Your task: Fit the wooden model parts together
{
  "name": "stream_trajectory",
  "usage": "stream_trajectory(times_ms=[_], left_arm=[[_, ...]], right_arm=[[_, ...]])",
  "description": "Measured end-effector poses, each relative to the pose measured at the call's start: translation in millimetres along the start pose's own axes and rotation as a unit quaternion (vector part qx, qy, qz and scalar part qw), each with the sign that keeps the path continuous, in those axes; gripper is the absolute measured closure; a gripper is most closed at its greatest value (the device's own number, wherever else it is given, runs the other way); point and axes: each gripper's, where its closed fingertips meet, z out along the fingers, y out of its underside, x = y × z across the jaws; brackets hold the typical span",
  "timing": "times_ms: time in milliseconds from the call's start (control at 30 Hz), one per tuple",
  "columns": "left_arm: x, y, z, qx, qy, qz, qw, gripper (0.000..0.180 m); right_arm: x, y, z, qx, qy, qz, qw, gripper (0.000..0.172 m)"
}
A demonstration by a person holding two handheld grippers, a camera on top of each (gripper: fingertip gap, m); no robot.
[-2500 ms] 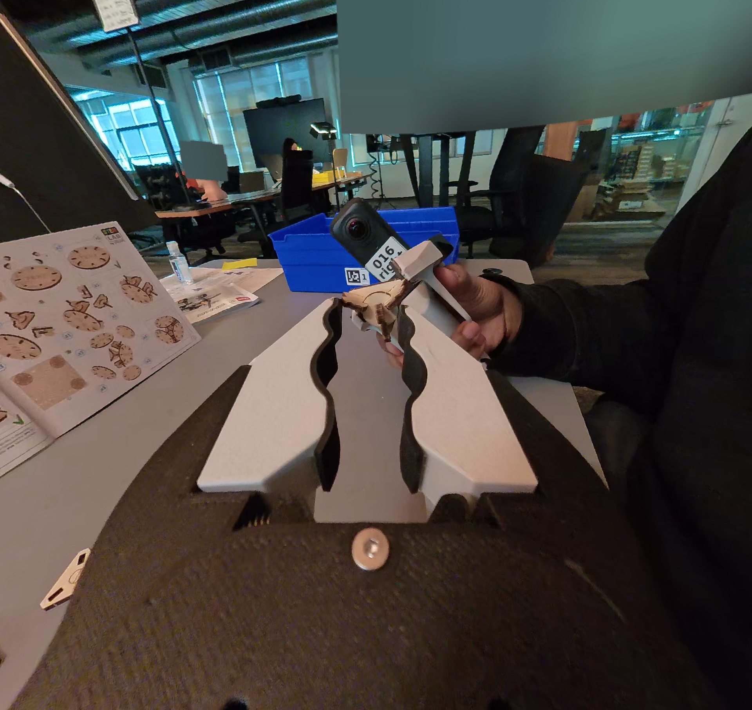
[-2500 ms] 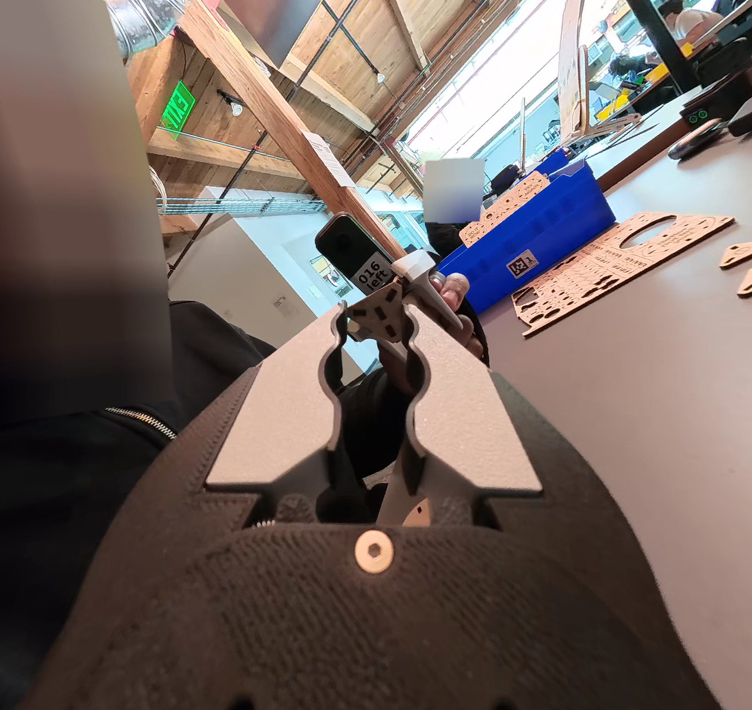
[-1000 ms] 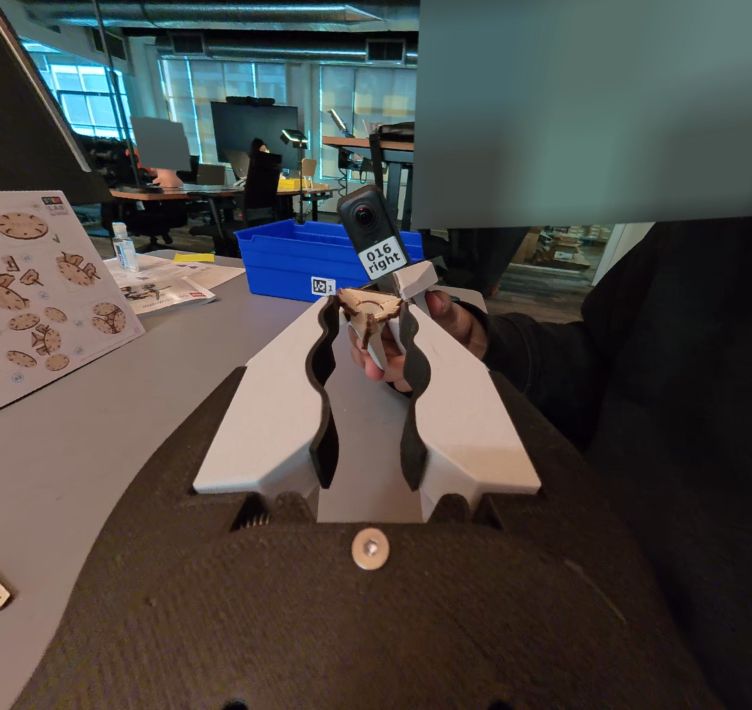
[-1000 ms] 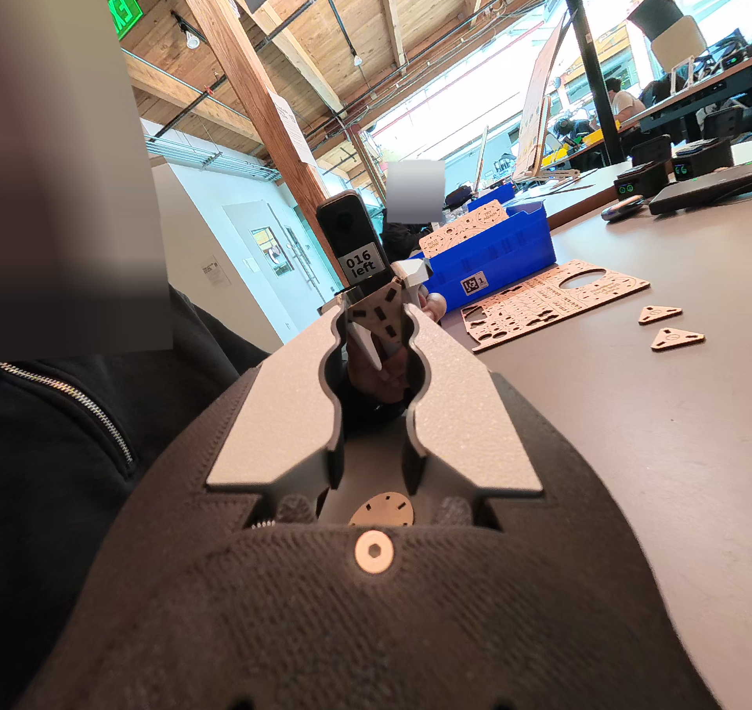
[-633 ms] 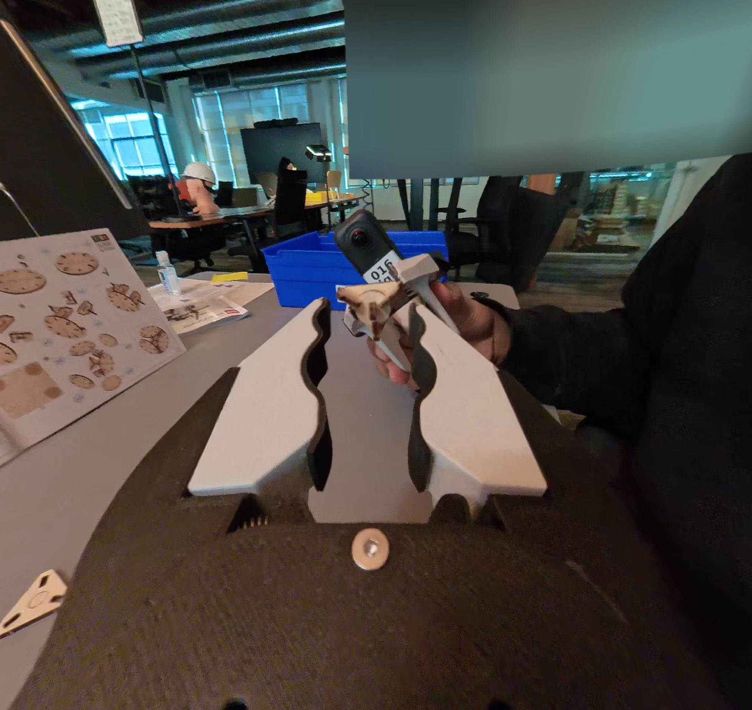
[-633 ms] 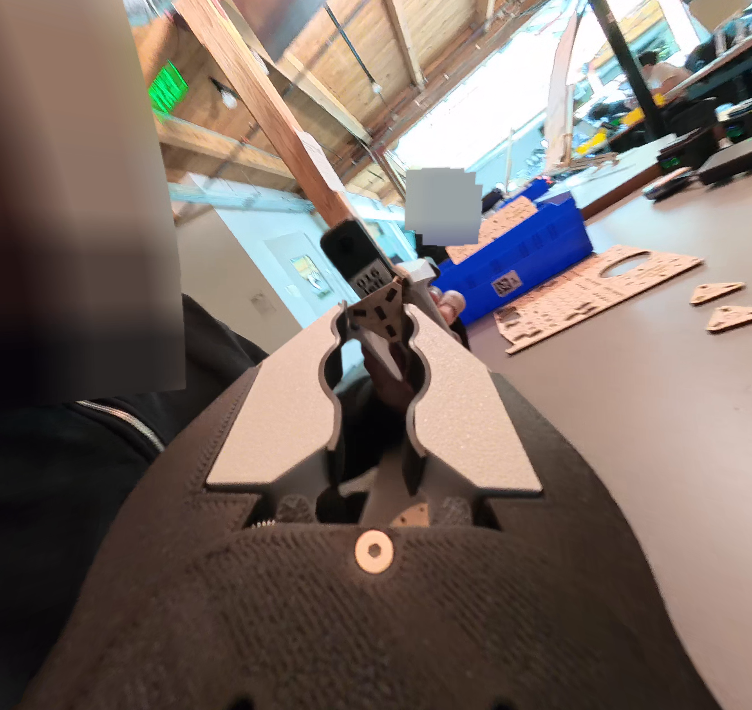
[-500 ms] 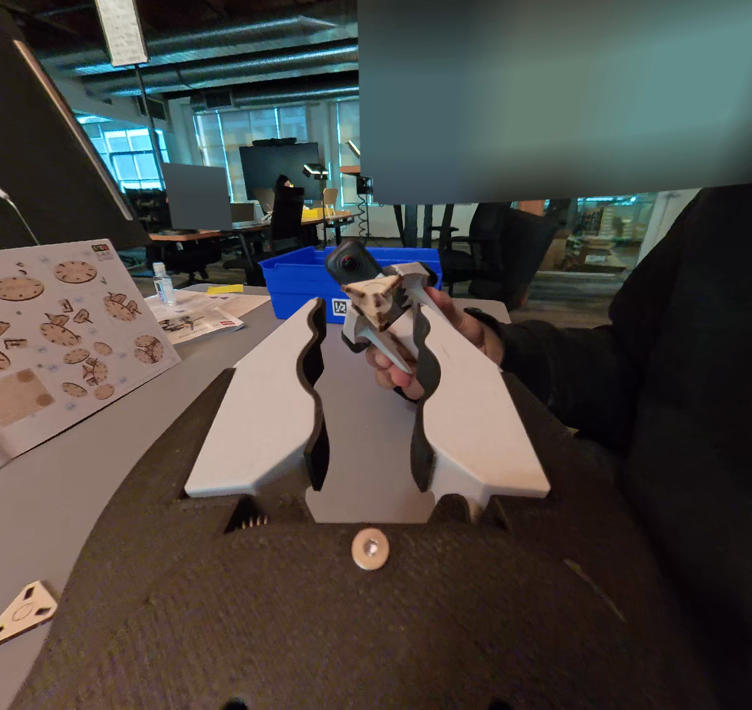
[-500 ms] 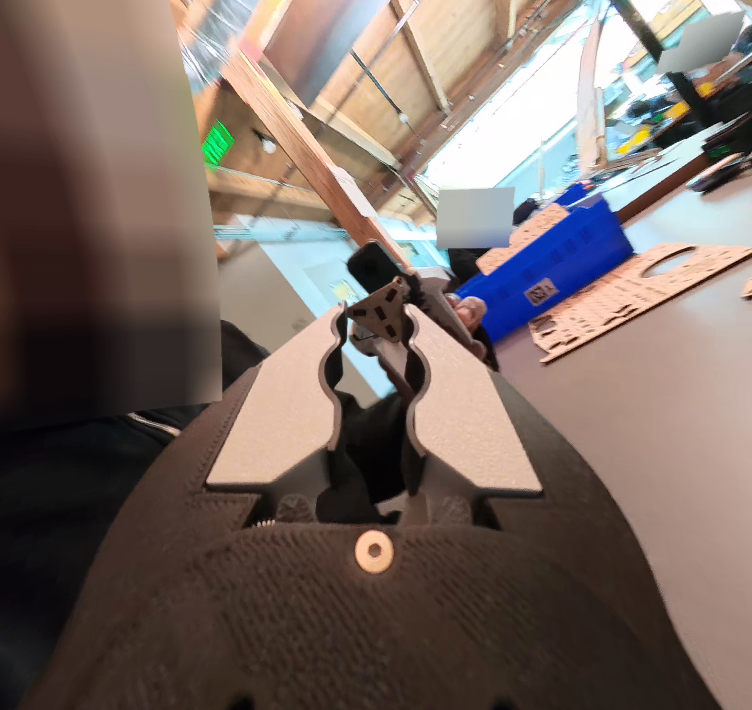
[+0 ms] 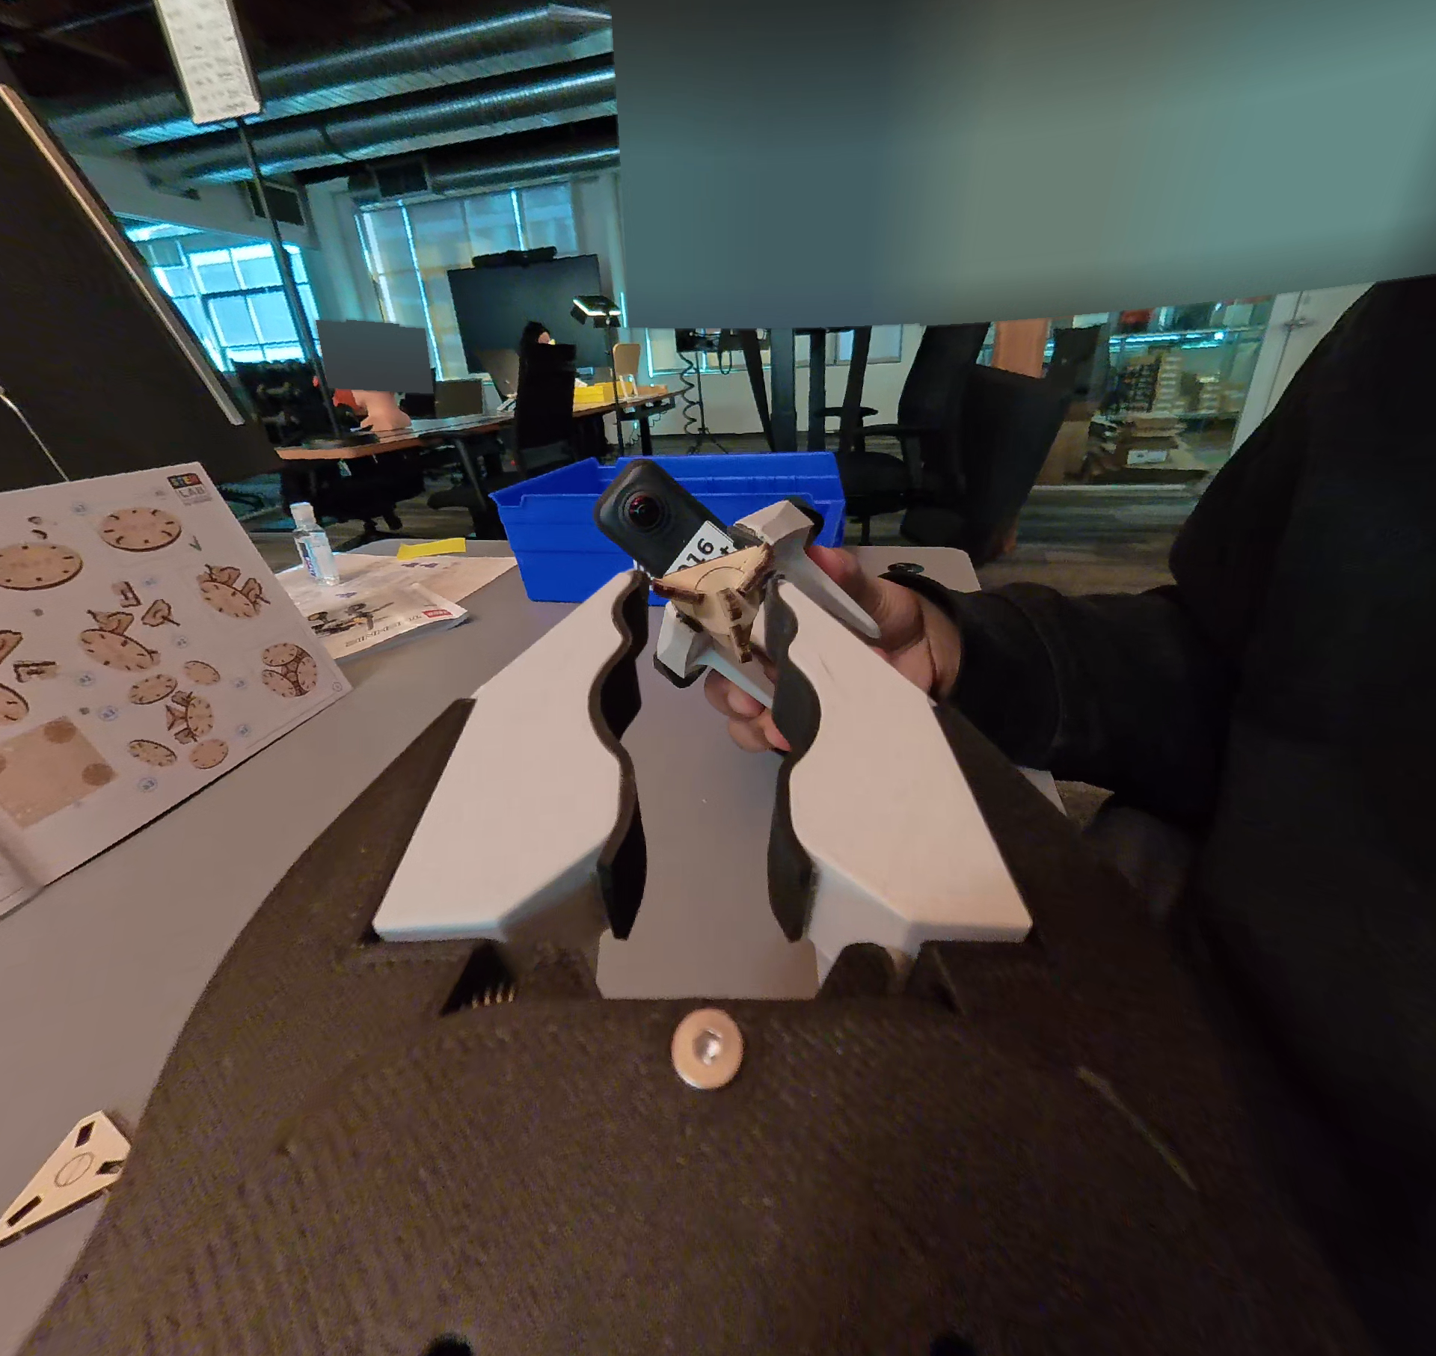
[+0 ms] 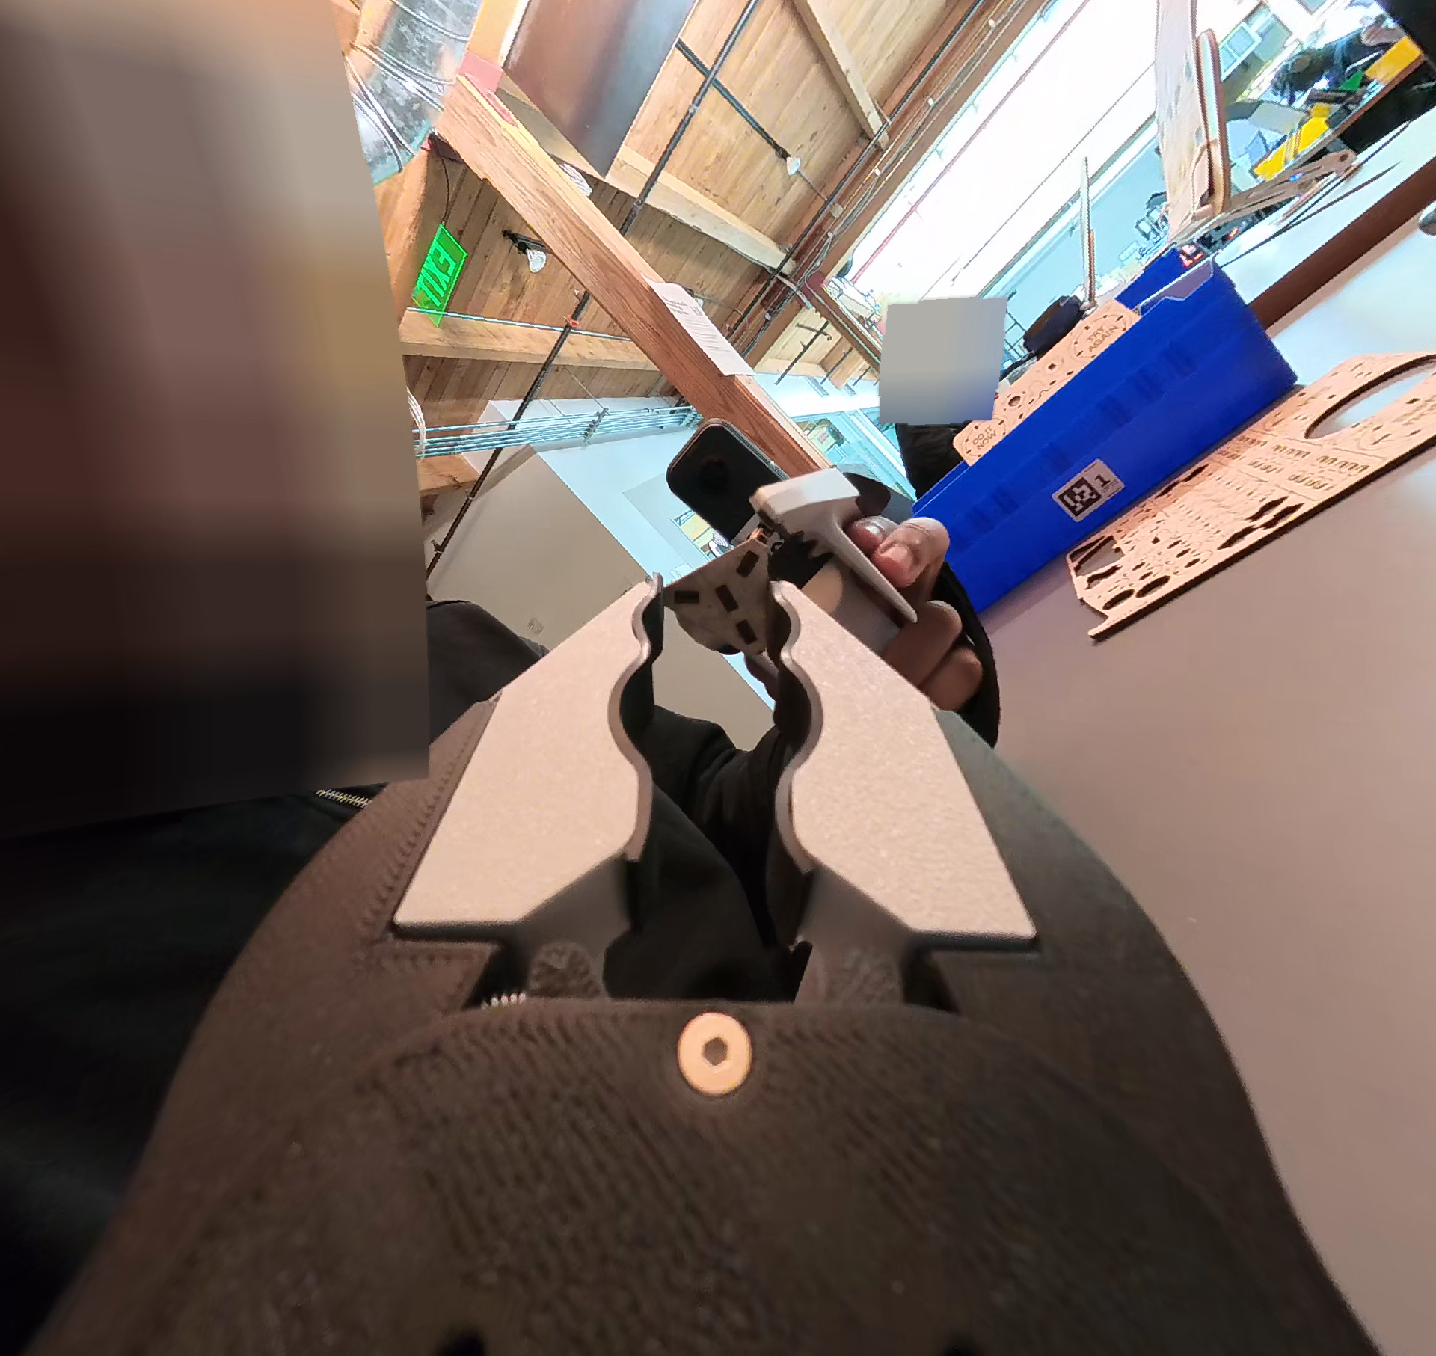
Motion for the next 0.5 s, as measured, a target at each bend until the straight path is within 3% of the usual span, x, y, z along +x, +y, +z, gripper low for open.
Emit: stream_trajectory(times_ms=[500], left_arm=[[-0.5,7.0,3.4,-0.027,-0.027,0.047,0.998,0.154]], right_arm=[[0.9,1.8,0.6,-0.001,0.001,0.008,1.0,0.147]])
